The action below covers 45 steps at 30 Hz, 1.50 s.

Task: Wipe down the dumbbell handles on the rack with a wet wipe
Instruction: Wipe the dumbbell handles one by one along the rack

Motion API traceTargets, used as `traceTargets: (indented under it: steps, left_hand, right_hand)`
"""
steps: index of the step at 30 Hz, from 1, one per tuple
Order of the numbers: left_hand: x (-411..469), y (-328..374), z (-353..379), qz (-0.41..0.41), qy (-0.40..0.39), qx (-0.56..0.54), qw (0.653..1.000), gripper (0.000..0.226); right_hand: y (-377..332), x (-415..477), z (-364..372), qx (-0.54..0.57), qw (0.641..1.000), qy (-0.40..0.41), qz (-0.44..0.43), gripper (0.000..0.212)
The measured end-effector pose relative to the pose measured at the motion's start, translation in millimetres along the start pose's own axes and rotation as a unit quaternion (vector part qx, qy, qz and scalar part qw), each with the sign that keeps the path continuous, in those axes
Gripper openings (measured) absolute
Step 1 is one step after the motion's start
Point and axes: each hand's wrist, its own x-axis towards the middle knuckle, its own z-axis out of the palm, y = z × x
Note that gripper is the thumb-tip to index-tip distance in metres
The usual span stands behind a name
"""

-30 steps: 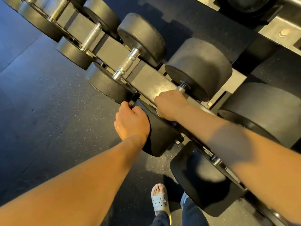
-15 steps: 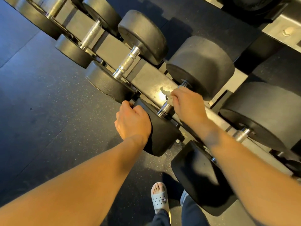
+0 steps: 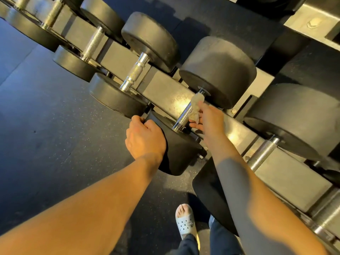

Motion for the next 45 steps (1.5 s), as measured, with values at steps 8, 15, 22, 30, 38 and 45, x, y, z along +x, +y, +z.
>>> traceTargets:
  steps: [8,15,22,30,38,45]
  left_hand:
    - [0.1,-1.6,0.7,0.001,-0.002,-0.005,1.0,0.023]
    - [0.2,-2.1,0.8,0.0,0.002,-0.008,1.0,0.024]
    - [0.1,-1.8,2.1,0.003,0.005,-0.007,1.0,0.023]
    - [0.9,-0.8,3.6,0.003,0.011,0.0,1.0,0.017]
    - [-0.1,-0.2,3.1,0.003,0.01,0.006,1.0,0.013]
    - [-2.4,2.8,-0.6,-0.002,0.006,-0.006,1.0,0.011]
  right_hand:
    - [15.0,3.1,10.9,-0.023,0.997,0.077,-0.021,0.016]
    - [-3.6,13.3,6.0,-0.076,0.991,0.016,0.111,0.013]
    - [0.4,6.5,4.4,0.089,0.978,-0.007,0.187,0.01]
    - [-6.8,25.1,4.0,0.139,0.98,-0.006,0.144,0.029]
    - [1.8,-5.4,6.1,0.052,0.991,0.044,0.118,0.012]
    - [26.7,-3.6,7.4,-0.277,0.916,0.09,-0.275,0.011]
